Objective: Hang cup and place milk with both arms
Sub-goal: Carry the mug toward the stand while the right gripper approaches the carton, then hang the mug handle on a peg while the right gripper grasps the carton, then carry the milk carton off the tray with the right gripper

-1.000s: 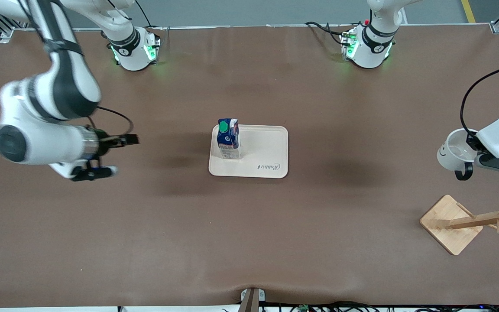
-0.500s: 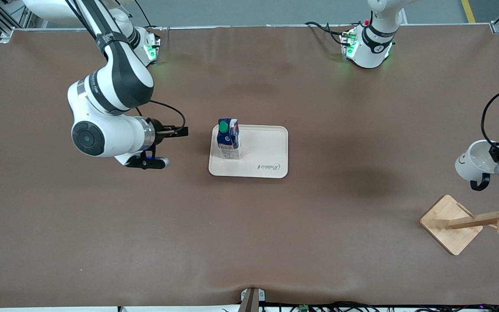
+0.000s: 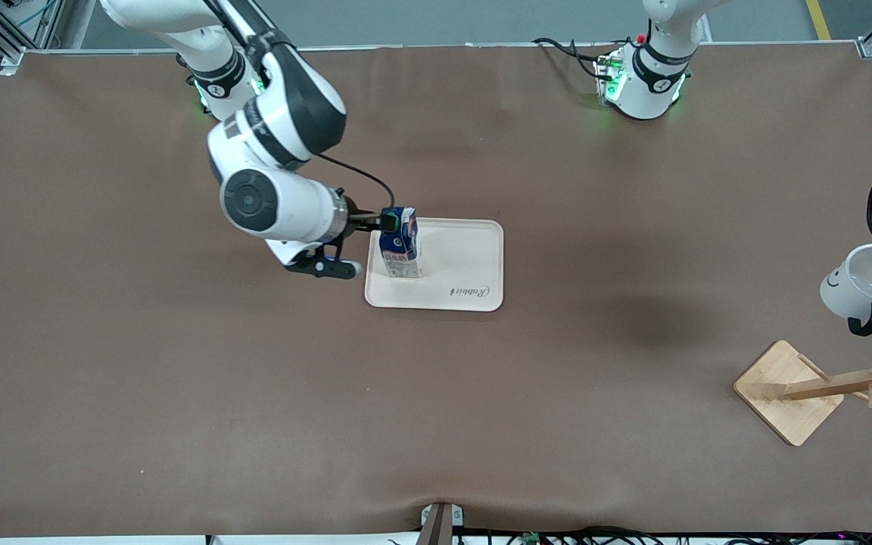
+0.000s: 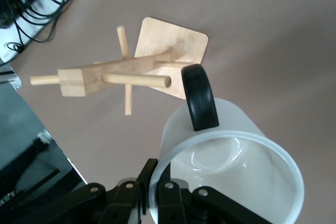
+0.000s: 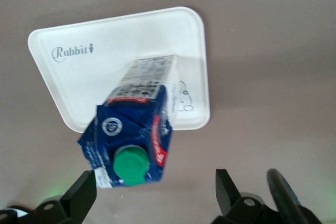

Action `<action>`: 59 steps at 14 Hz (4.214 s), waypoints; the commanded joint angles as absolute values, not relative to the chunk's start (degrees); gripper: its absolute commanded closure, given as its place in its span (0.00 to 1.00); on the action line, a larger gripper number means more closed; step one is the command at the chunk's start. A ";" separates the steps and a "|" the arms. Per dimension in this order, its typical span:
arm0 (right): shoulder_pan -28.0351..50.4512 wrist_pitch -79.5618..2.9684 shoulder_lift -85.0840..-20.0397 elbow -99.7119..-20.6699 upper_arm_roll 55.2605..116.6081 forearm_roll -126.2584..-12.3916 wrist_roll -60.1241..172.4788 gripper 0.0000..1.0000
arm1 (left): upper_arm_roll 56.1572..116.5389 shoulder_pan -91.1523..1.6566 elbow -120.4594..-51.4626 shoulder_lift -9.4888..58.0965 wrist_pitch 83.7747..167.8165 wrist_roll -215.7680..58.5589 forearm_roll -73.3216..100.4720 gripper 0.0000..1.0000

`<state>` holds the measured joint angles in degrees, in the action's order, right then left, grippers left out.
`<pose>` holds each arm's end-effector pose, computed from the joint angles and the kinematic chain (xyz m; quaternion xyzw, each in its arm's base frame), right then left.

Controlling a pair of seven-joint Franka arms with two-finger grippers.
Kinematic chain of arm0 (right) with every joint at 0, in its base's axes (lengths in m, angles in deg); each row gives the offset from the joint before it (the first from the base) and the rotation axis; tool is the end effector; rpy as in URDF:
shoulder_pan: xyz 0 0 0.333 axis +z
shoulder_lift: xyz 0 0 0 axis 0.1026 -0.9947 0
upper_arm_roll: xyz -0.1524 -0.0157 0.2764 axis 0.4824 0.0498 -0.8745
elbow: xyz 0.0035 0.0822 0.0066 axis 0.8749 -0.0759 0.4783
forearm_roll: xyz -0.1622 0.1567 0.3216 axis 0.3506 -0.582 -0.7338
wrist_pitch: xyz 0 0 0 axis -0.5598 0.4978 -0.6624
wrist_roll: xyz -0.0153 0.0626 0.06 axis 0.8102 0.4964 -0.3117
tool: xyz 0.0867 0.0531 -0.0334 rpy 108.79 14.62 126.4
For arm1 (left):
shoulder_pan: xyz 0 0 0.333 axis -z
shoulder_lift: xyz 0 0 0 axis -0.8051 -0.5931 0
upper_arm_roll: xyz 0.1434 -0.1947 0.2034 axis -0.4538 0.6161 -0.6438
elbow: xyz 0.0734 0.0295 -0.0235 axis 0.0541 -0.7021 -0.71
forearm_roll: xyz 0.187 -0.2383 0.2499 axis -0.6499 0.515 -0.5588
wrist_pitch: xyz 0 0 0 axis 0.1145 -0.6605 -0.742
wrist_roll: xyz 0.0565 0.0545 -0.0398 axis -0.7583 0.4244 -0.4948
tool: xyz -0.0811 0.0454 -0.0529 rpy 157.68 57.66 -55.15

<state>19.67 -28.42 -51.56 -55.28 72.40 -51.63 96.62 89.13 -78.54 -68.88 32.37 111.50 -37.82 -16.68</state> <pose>0.5288 0.3721 0.3822 -0.9757 0.0772 0.1801 0.0984 0.6496 0.1078 0.5348 -0.9496 0.2842 0.0112 0.1316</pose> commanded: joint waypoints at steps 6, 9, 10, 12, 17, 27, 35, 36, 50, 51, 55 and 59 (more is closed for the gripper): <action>24.25 -33.24 -54.23 -55.12 73.01 -52.17 97.07 0.00 | 89.12 -78.50 -65.71 29.27 114.63 -37.26 -15.02 1.00; 25.22 -34.65 -55.11 -55.30 73.01 -51.29 97.07 0.00 | 89.12 -79.81 -65.61 29.10 114.63 -37.00 -14.93 1.00; 25.31 -34.65 -55.20 -55.65 73.01 -49.72 97.07 0.00 | 89.12 -80.25 -65.61 28.92 114.80 -36.91 -14.84 1.00; 25.49 -34.65 -55.20 -56.17 73.01 -45.50 97.07 0.00 | 89.12 -81.04 -65.61 28.74 115.07 -36.12 -14.67 1.00; 26.19 -36.58 -55.38 -56.71 72.93 -44.43 98.99 0.58 | 89.20 -83.24 -65.44 27.26 117.35 -34.81 -13.44 1.00; 17.87 -22.12 -54.67 -49.34 73.10 -44.96 101.64 1.00 | 89.64 -83.24 -65.08 28.03 116.22 -45.84 -4.82 0.00; 4.67 -21.09 -47.58 -57.29 73.28 -37.14 85.57 1.00 | 97.46 -83.24 -65.53 36.20 100.31 -70.99 -4.29 0.00; 4.13 -24.85 -44.94 -62.28 73.28 -36.79 84.86 1.00 | 98.68 -83.24 -65.79 37.35 99.43 -72.58 -4.12 0.00; -14.50 -35.70 -40.44 -76.21 73.45 -26.86 59.80 1.00 | 94.42 -75.81 -66.05 45.26 89.24 -78.84 -2.27 0.00; -15.46 -35.88 -40.52 -76.30 73.45 -26.51 59.63 1.00 | 91.43 -72.38 -66.31 45.88 88.36 -78.57 -1.58 0.00; -17.92 -34.66 -40.52 -77.62 73.37 -26.24 59.80 1.00 | 79.48 -61.30 -72.55 50.79 89.23 -78.04 4.40 0.00; -19.07 -34.29 -40.79 -78.23 73.37 -26.33 59.89 1.00 | 73.38 -53.45 -79.23 55.81 93.00 -78.13 4.50 0.00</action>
